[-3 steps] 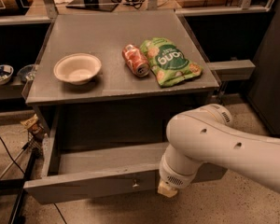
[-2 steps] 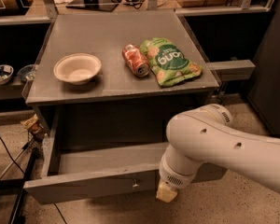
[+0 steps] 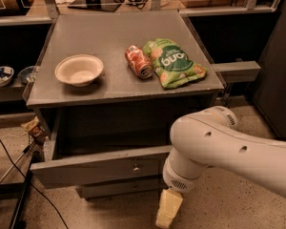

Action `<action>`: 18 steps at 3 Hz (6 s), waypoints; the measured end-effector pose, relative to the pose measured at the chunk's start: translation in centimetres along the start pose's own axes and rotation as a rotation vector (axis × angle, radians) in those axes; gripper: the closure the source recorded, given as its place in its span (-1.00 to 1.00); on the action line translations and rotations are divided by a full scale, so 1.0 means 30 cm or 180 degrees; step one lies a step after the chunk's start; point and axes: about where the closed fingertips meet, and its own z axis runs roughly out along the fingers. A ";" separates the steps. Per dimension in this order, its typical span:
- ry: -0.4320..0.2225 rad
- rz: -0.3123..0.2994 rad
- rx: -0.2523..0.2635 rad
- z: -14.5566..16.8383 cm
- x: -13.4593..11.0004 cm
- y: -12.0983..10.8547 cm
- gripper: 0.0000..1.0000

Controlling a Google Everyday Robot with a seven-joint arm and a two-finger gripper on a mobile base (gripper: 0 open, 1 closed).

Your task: Close top drawer

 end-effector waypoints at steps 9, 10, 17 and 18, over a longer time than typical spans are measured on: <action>0.0038 0.0238 0.0343 0.011 -0.066 -0.140 1.00; -0.0133 0.0127 0.0439 -0.028 -0.091 -0.160 1.00; -0.0196 -0.0357 0.0397 0.038 -0.175 -0.125 -0.62; -0.0196 -0.0357 0.0397 0.038 -0.175 -0.125 -1.00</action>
Offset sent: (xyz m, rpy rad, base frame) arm 0.0000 0.0000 0.0000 0.0000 0.0000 0.0000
